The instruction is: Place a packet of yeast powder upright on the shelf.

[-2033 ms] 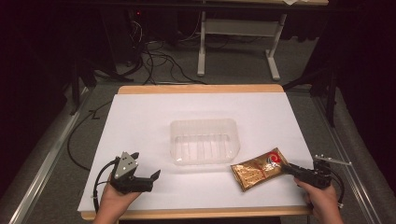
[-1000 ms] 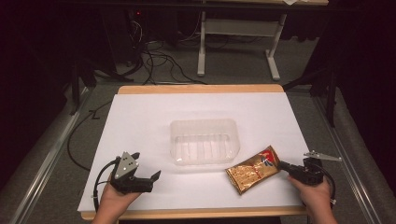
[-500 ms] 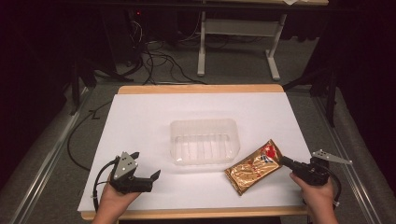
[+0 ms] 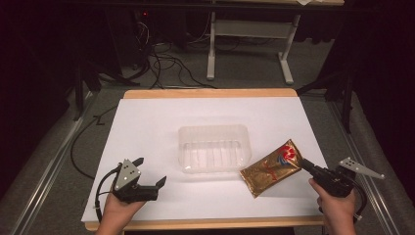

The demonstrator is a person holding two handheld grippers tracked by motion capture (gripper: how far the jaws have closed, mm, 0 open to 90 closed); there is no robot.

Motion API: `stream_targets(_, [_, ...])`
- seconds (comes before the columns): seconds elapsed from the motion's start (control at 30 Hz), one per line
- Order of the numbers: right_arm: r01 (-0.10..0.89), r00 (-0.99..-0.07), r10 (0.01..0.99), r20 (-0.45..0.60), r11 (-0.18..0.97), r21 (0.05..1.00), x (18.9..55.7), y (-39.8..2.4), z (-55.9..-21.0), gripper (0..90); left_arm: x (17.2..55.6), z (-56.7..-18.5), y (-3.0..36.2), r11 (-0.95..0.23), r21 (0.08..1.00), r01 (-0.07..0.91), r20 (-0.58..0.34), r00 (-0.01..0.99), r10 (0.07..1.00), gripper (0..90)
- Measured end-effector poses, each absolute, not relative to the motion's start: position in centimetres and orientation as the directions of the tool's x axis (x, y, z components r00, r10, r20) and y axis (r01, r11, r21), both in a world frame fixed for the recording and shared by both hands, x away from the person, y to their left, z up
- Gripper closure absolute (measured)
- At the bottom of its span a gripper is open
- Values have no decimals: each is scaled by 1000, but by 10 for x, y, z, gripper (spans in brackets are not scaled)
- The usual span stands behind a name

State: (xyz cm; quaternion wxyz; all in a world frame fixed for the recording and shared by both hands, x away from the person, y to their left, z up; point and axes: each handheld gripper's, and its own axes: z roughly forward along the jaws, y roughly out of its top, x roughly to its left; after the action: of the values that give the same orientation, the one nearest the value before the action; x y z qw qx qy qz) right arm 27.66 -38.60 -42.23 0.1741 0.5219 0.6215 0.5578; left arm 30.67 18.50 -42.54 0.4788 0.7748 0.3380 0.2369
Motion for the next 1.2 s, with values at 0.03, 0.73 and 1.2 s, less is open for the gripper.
stream_targets(0.03, [440, -400, 845, 356, -163, 883, 276, -385, -420, 900, 307, -425, 185, -312, 903, 295, 45, 658, 752, 40])
stream_targets(0.73, [281, -449, 836, 314, -201, 938, 267, -373, -385, 900, 303, -423, 198, -276, 919, 282, 41, 627, 778, 43])
stream_targets(1.2, [242, -435, 835, 337, -252, 937, 277, -377, -380, 900, 292, -420, 212, -254, 930, 267, 51, 590, 806, 43])
